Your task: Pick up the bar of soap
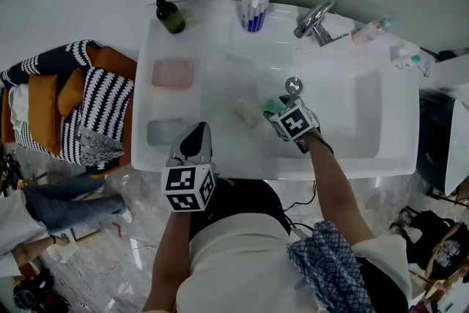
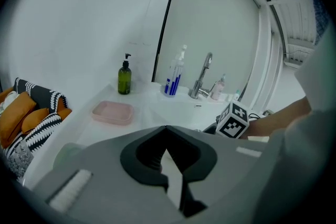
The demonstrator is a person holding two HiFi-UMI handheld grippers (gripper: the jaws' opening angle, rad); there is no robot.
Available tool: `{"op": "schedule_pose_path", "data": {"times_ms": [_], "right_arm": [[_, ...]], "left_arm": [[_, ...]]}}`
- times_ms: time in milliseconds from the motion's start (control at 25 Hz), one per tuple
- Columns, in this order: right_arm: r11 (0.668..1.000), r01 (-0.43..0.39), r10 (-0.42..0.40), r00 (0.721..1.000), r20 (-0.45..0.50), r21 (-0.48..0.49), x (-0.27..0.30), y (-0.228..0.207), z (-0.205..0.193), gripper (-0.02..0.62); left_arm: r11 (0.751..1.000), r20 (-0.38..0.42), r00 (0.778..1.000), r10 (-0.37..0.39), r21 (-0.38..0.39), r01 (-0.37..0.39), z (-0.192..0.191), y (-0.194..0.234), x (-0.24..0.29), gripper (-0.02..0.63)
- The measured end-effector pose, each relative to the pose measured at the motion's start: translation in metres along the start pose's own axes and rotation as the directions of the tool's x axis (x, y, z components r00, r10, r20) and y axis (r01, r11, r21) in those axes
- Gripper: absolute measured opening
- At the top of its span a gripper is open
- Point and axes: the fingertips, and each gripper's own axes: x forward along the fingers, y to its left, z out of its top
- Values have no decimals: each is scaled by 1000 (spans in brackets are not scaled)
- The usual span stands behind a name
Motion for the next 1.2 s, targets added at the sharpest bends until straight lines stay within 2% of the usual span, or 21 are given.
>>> {"op": "schedule_pose_path", "data": {"times_ms": [200,320,520,600,680,760,840,1000,1200], "right_arm": [[998,23,-34,984,173,60,-45,5,28,261],[993,29,-55,969,241,112,-65,9,37,261],[982,-30,-41,928,371,185,-99,22,62,261],[983,0,-73,917,393,182,-111,23,69,261],[988,45,-98,919,382,145,-115,26,71,261],[990,34,-87,917,390,140,-120,32,73,261],[983,0,-82,897,434,184,-131,34,79,261],[959,-50,-110,840,531,278,-159,39,94,261],[949,-35,-156,812,563,313,-175,44,100,259]], "left_arm": [[1000,43,999,-5,-14,5,11,-1,-4,9],[999,70,998,-5,-32,7,18,-1,-5,9],[999,107,994,-11,-38,15,29,-2,-9,9],[999,119,993,-14,-43,19,32,-2,-10,9],[999,124,992,-15,-49,21,33,-3,-10,9],[998,130,991,-17,-51,23,35,-4,-12,8],[998,147,989,-13,-57,21,38,-4,-15,9],[998,175,985,0,-68,12,43,-1,-22,9],[998,190,982,3,-67,9,44,-2,-26,9]]}}
